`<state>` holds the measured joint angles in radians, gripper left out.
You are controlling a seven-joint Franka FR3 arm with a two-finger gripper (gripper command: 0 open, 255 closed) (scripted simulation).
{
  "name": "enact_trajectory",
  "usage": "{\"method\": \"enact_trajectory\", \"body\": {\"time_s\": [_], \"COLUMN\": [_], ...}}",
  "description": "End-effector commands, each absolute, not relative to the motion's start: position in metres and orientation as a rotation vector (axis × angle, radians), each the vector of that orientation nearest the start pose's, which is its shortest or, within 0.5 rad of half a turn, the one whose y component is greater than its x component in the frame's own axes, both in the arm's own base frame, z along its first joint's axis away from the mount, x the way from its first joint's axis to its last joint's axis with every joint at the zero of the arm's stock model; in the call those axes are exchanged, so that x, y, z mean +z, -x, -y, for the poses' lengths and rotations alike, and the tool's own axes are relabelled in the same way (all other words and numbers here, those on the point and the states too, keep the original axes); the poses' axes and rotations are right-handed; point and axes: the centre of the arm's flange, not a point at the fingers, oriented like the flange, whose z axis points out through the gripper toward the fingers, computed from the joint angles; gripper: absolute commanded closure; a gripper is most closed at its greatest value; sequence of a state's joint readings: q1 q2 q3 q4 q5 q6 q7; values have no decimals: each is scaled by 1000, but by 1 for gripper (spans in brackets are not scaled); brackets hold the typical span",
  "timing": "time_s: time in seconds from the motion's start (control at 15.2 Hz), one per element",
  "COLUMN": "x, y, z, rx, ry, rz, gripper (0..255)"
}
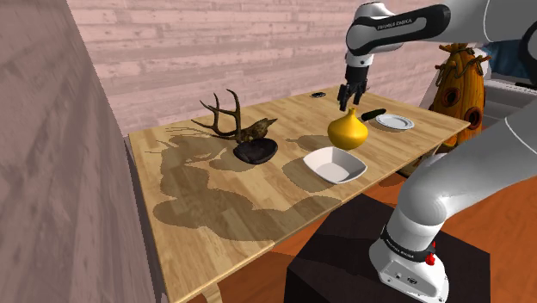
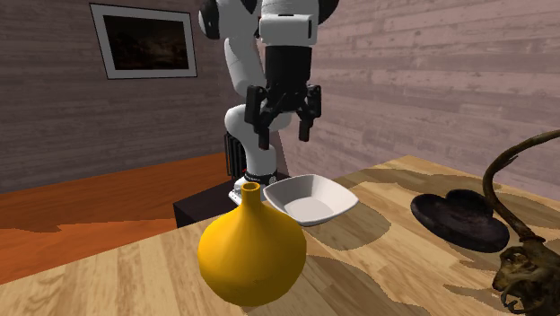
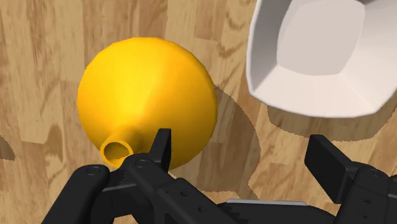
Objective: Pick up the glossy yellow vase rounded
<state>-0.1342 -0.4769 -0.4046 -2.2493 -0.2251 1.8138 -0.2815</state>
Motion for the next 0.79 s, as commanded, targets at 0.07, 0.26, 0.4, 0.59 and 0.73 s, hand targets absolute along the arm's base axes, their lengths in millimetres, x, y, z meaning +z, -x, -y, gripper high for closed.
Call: {"method": "enact_trajectory", "body": {"time_s": [0.07,0.26,0.4,0.59,0.73], "x": [529,523,520,504,494], "y": [-351,-357,-360,-360,-360], "z": [293,333,358,358,358], "rx": [-3,-9,-12,-12,-12], "ry": [3156,3141,3132,3132,3132], "rz": [-258,-258,-257,-257,-257], "gripper": [0,0,0,0,0]}}
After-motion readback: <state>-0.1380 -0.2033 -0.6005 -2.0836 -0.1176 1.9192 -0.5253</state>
